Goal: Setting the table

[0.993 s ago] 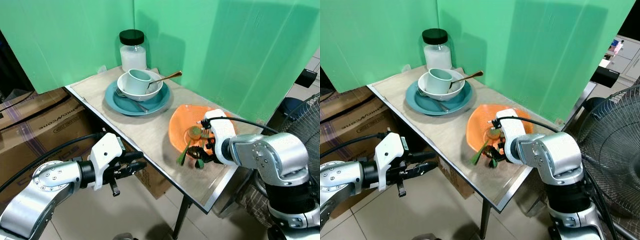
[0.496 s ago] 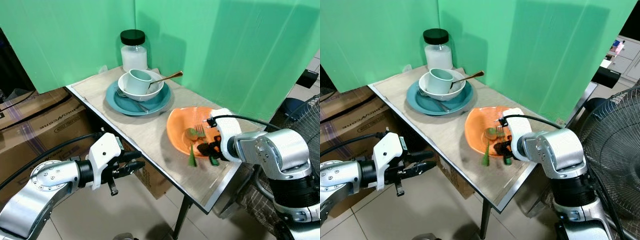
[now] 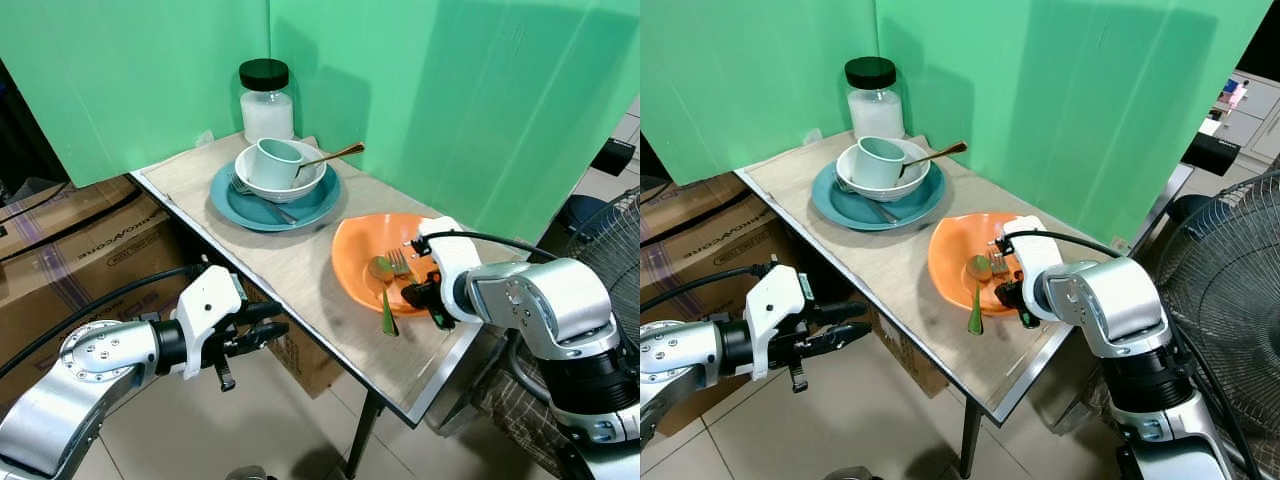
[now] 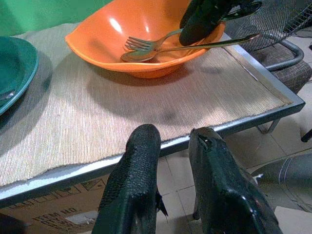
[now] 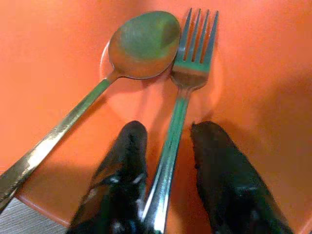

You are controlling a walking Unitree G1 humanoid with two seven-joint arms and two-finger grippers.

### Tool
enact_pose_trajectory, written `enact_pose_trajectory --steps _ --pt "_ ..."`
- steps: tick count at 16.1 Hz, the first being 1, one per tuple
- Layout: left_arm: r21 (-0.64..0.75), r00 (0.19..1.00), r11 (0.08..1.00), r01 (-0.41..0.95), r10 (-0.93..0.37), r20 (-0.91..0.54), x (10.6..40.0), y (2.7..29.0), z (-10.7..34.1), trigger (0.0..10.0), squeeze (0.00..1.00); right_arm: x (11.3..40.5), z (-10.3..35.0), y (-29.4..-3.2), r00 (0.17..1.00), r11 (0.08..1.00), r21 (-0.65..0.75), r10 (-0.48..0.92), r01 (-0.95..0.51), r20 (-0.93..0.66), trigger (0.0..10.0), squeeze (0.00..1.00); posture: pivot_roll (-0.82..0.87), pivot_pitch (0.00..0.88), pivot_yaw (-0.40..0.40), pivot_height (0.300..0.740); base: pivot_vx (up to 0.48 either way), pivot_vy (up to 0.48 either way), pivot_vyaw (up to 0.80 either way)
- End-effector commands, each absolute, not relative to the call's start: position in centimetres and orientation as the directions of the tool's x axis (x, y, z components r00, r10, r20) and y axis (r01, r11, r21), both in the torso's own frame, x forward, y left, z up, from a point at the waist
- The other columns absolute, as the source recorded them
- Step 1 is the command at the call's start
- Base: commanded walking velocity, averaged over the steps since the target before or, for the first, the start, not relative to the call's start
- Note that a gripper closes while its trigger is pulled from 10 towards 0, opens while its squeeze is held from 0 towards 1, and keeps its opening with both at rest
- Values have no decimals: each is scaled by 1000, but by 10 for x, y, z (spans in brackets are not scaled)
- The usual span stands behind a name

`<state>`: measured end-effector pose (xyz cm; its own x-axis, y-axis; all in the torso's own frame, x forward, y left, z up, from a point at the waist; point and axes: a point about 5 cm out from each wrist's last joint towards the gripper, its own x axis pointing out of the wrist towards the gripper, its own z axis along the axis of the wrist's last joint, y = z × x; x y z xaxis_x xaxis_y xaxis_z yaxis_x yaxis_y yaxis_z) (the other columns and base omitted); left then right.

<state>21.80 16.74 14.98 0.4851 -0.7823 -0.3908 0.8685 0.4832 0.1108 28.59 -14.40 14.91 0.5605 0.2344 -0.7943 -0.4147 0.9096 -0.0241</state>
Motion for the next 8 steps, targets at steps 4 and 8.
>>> enact_pose_trajectory --steps 4,8 --pt "131 507 500 856 -764 -399 220 173 150 10000 0 291 155 -143 580 901 -46 238 -432 -779 0 0 91 0 -19 740 0 0 0" --pt "134 512 504 853 -762 -396 221 173 150 10000 0 291 157 -141 582 898 -39 250 -437 -773 0 0 91 0 -21 740 0 0 0"
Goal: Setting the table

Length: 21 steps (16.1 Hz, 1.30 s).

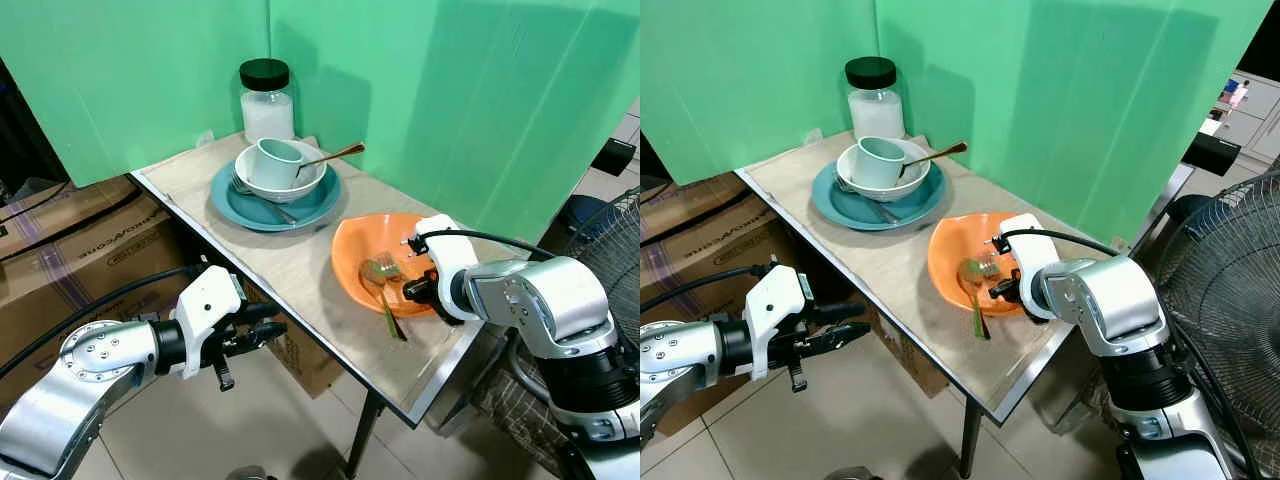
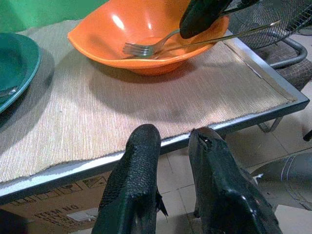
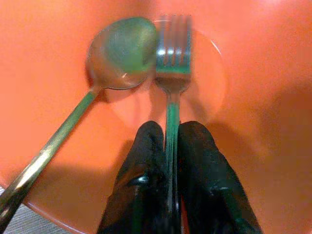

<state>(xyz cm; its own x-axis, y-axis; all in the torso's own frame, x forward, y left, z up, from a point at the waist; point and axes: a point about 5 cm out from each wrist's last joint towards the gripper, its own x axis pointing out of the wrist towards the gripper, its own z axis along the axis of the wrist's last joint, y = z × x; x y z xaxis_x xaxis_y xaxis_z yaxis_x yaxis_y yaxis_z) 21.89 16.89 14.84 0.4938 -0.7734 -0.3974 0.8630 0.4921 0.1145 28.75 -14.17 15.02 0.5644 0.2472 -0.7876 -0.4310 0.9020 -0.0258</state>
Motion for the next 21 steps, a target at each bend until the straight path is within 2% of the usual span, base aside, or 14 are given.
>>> enact_pose_trajectory --steps 1,8,10,12,15,16,17,18,21 --pt "134 513 504 853 -762 -396 221 173 150 10000 0 291 157 -141 583 898 -39 251 -438 -773 0 0 91 0 -21 740 0 0 0" --pt "166 551 531 831 -741 -384 228 177 152 10000 0 307 178 -149 696 934 -55 223 -354 -683 0 0 88 0 -23 740 0 0 0" --pt "188 585 557 809 -727 -361 233 178 153 10000 0 315 194 -151 809 948 -28 254 -316 -531 0 0 85 0 -20 740 0 0 0" --pt "208 630 595 776 -713 -308 239 176 159 10000 0 313 202 -156 872 954 33 285 -297 -399 0 0 81 0 -13 740 0 0 0" --pt "248 774 735 631 -619 -134 252 166 171 10000 0 293 214 -163 931 947 92 321 -309 -175 0 0 72 0 0 740 0 0 0" --pt "222 832 807 548 -552 -47 257 155 178 10000 0 272 213 -165 935 935 134 343 -329 -96 5490 0 64 0 7 740 0 0 0" --pt "216 844 821 528 -536 -26 258 151 179 10000 0 265 212 -165 936 933 142 343 -330 -78 10000 0 58 0 13 740 0 0 0" --pt "217 866 845 489 -500 -9 260 146 179 10000 0 253 210 -166 945 936 151 326 -319 -29 10000 0 46 0 27 740 0 0 0" --pt "224 896 875 429 -444 18 265 139 175 10000 0 246 205 -163 964 949 167 261 -266 55 10000 0 44 0 20 740 0 0 -206"
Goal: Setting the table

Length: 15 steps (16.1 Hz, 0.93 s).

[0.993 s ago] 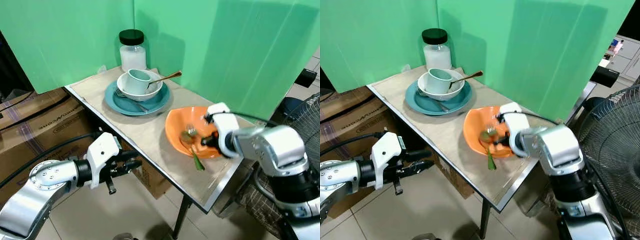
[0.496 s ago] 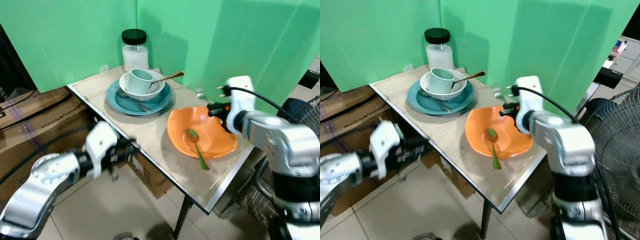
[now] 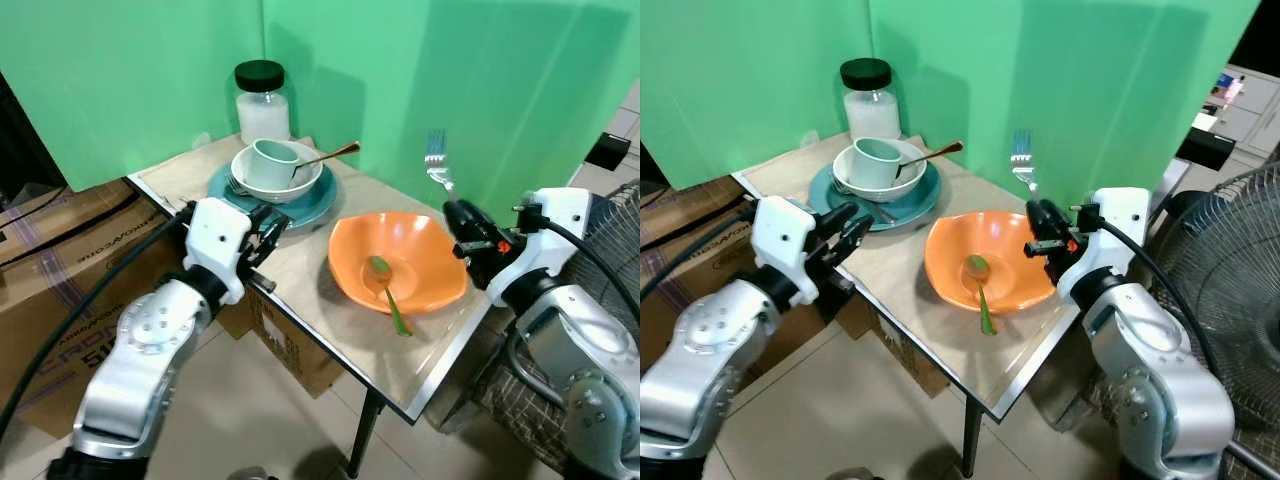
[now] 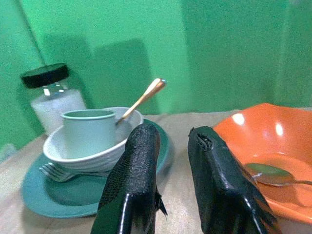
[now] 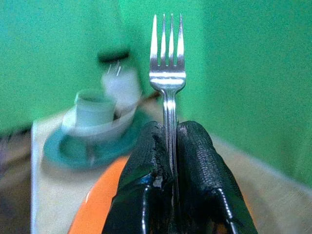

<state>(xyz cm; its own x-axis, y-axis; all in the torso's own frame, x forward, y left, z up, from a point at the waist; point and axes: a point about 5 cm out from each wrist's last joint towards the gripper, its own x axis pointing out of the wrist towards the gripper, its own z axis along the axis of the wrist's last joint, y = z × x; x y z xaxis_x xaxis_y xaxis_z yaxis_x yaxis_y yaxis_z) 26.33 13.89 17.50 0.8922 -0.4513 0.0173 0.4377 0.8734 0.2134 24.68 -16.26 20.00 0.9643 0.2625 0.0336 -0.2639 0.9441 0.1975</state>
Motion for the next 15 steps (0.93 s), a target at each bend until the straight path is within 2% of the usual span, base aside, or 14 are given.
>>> enact_pose_trajectory --steps 1,6,8,13,15 --pt "239 901 876 419 -434 11 266 138 173 10000 0 246 206 -162 968 950 190 235 -248 89 10000 0 49 0 19 740 0 0 -788" --pt "228 919 902 367 -390 62 270 133 181 10000 0 251 218 -152 950 937 185 271 -298 158 10000 0 61 0 -17 740 0 0 -800" --pt "217 944 926 309 -326 47 267 141 174 10000 0 252 216 -150 948 935 184 276 -304 161 10000 0 69 0 -28 740 0 0 -800" --pt "212 955 939 271 -289 61 265 150 178 10000 0 256 209 -144 947 935 174 288 -310 140 10000 0 89 0 -47 740 0 0 -800" --pt "279 964 928 246 -264 28 269 161 175 10000 0 257 200 -151 972 960 159 216 -229 96 10000 0 72 0 -21 740 0 0 -800"
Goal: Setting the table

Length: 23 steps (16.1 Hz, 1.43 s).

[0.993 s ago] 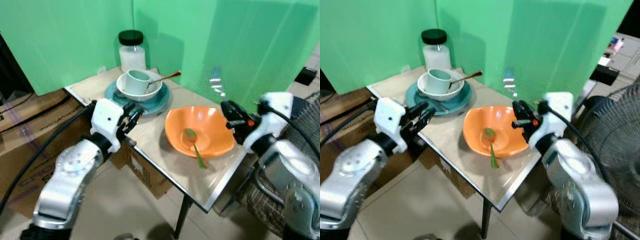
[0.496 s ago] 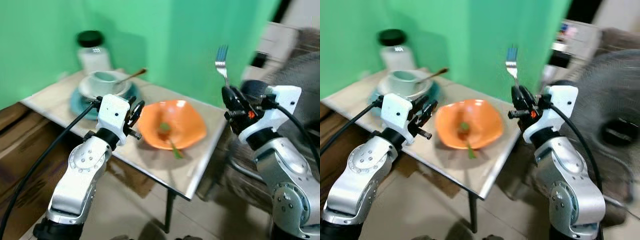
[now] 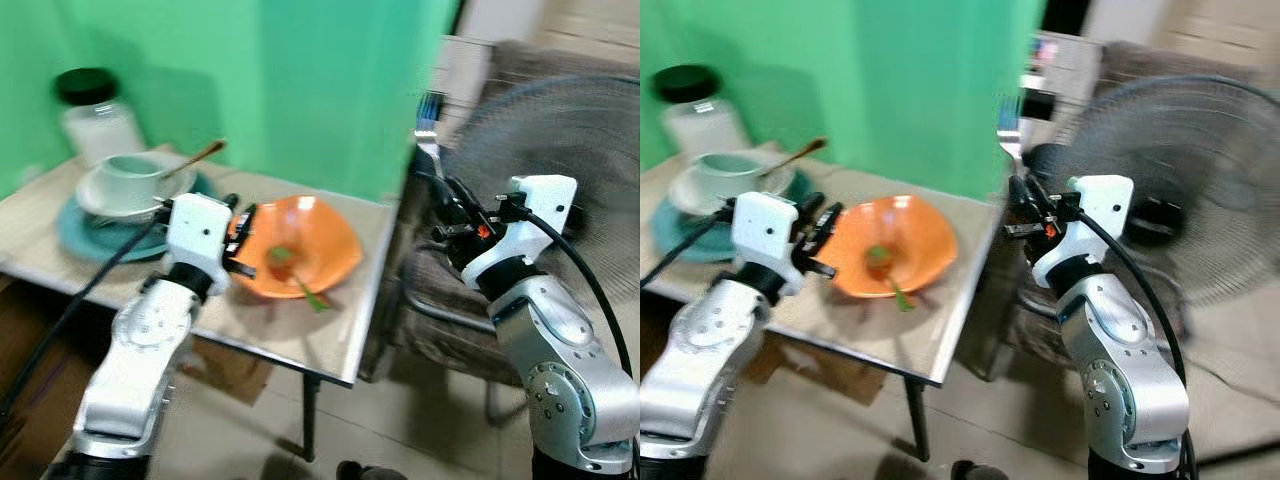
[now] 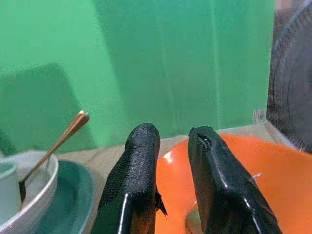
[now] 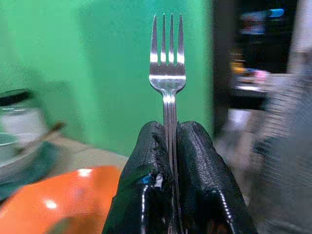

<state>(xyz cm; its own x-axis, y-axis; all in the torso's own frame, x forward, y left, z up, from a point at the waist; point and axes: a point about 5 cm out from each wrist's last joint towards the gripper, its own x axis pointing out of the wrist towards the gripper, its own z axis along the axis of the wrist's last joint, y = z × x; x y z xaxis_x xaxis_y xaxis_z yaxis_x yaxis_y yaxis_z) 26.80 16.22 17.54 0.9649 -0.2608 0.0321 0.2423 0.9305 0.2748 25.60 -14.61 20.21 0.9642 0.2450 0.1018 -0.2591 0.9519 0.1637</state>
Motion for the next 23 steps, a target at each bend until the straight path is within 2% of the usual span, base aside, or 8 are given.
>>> enact_pose_trajectory --steps 1,4,5,8,17,19,23 --pt "295 966 925 240 -258 21 271 162 173 10000 0 254 198 -157 978 967 151 193 -204 84 10000 0 60 0 0 740 0 0 -800" --pt "257 957 929 266 -287 50 273 155 179 10000 0 249 198 -163 981 971 141 183 -191 65 10000 0 51 0 6 740 0 0 -800" --pt "249 954 929 272 -295 56 277 152 180 10000 0 246 196 -162 981 974 125 186 -191 48 10000 0 26 0 30 740 0 0 -788" --pt "240 948 926 293 -314 54 278 146 177 10000 0 246 191 -162 988 984 91 147 -151 42 10000 0 20 0 25 740 0 0 -788" --pt "214 972 954 211 -227 53 280 156 172 10000 0 258 186 -164 997 992 99 80 -80 8 10000 0 49 0 -21 740 0 0 -788" --pt "217 974 955 204 -220 50 280 157 169 10000 0 260 180 -169 999 995 102 12 -8 -34 10000 0 45 0 -13 740 0 0 -788" --pt "194 978 963 187 -202 58 283 158 170 10000 0 259 173 -168 998 996 87 4 2 -65 10000 0 34 0 -3 740 0 0 -780"
